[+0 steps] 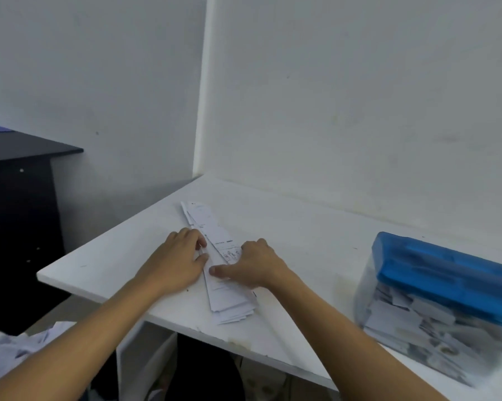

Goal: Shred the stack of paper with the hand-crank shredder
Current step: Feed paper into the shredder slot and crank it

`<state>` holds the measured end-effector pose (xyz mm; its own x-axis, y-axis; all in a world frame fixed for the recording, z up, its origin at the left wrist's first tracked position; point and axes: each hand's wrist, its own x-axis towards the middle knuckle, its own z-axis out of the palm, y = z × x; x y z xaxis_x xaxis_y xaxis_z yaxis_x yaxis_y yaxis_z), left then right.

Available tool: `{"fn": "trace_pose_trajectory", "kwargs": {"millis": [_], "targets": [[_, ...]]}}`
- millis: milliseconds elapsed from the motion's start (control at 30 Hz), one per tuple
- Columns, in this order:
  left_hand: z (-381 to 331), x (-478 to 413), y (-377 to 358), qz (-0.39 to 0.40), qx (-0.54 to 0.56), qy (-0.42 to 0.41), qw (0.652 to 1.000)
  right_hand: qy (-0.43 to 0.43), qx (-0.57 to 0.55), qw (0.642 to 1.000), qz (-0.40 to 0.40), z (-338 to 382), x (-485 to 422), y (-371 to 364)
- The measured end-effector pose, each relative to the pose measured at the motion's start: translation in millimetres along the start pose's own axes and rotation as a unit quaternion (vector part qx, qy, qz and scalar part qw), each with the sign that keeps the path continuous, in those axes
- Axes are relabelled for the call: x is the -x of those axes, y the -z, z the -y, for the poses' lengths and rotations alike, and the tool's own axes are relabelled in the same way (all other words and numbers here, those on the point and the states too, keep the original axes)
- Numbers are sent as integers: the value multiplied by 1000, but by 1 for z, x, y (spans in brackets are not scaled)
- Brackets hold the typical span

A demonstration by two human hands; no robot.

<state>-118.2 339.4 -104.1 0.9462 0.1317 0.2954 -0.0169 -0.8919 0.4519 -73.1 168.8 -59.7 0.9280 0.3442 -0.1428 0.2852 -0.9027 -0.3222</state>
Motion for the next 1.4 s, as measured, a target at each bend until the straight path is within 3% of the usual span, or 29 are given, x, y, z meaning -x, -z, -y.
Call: {"fn": "trace_pose_trajectory", "kwargs": {"millis": [267,600,800,967,1133,1400], "targets": [[1,0,-2,-7,14,-3,1000,10,-44,999,-24,3,-4,3],[5,0,-6,-25,22,-16,999,0,-181,978,-99,-11,6,15],[5,-1,-8,-43,-5,-11,999,8,-220,973,-69,-15,3,14],[8,-2,-7,-65,-5,18,998,0,-142,990,2,-12,1,5],[6,0,-3,-32,53,-23,998,2,-45,999,15,-4,7,4],[3,1,-5,-36,18,-62,997,4,-42,999,12,-6,7,8]]}}
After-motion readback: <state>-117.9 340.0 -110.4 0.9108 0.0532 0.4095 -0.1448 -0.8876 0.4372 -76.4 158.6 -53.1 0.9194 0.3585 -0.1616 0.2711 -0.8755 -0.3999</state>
